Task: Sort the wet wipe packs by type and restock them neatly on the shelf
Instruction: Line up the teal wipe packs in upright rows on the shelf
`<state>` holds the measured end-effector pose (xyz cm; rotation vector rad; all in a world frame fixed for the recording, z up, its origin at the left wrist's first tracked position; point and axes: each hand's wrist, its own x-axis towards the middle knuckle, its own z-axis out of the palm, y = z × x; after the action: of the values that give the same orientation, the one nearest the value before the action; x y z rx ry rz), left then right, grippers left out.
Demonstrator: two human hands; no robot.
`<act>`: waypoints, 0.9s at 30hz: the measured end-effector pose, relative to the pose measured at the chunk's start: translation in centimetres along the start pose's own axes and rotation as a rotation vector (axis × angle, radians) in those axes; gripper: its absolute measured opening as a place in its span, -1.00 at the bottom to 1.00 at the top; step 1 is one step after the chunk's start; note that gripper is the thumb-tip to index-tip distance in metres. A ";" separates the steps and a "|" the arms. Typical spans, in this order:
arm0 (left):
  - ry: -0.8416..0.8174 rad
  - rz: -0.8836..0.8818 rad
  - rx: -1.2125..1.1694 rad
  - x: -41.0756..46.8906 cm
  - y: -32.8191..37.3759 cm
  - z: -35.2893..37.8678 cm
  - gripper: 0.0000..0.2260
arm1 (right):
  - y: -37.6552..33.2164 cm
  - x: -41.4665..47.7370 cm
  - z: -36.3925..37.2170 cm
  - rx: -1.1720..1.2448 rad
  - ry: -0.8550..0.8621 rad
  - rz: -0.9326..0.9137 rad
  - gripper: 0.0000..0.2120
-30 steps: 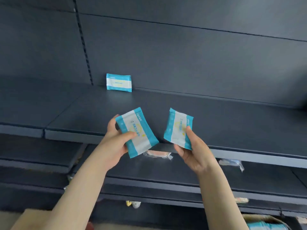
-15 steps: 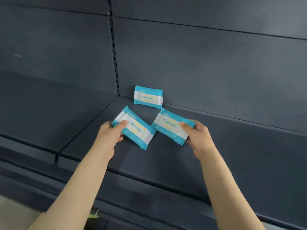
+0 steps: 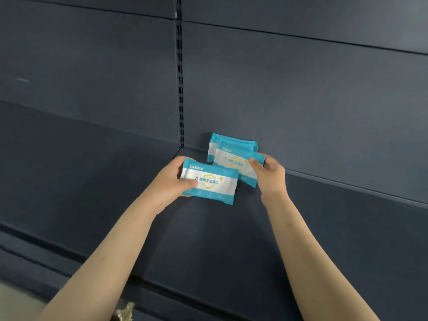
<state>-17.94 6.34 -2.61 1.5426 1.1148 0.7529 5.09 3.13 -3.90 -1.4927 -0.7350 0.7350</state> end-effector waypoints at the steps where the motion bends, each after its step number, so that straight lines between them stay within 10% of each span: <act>1: -0.014 0.030 0.039 1.1 0.0 0.0 -0.66 | 0.1 0.4 0.5 -0.002 0.025 -0.007 -0.90; 14: 0.115 0.380 0.237 10.6 -1.8 2.7 -0.67 | 2.5 0.5 0.9 -0.241 0.148 -0.150 -0.62; 27: 0.154 0.472 0.341 10.8 -2.4 3.2 -0.55 | 2.1 -0.1 2.2 -0.328 0.210 -0.261 -0.74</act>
<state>-11.74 15.23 -6.63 2.1070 1.0373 1.0498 3.30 4.31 -6.12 -1.6963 -0.8974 0.2620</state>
